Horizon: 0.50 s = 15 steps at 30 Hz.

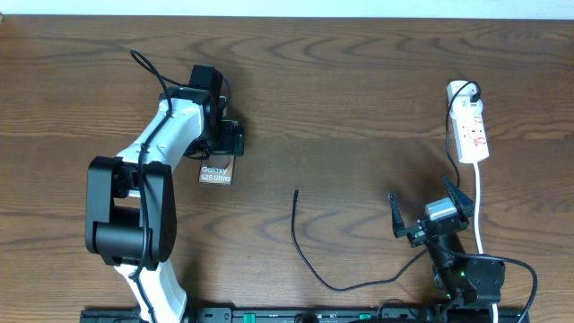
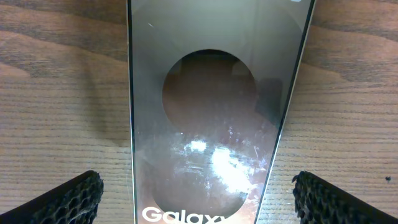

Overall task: Plug charger to phone and switch on socket
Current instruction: 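Lower the left gripper onto the phone's long edges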

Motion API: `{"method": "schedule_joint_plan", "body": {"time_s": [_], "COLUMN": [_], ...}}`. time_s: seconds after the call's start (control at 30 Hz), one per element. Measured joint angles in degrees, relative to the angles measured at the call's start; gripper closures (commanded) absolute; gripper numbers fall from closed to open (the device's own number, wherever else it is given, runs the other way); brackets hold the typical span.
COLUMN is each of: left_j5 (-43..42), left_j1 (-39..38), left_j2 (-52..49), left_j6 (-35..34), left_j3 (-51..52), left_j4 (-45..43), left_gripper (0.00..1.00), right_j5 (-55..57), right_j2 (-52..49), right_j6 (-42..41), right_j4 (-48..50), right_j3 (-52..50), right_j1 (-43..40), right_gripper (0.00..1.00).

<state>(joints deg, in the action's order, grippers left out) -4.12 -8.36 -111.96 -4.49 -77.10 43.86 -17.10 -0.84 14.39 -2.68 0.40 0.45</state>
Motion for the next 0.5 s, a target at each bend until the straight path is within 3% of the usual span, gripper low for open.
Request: {"method": "schedule_joint_plan", "body": {"time_s": [0.5], "left_j5": [0.02], "left_j1": [0.00], "left_j2": [0.00], "left_j6": [0.44], "left_j3": [0.00], "left_j4": [-0.61], "left_gripper": [0.02], "right_j5": [0.00], "right_j2": [0.00], "right_j6": [0.00], "right_j4": [0.00], "right_j3": [0.00], "right_j1": [0.00], "right_gripper": [0.01]}}
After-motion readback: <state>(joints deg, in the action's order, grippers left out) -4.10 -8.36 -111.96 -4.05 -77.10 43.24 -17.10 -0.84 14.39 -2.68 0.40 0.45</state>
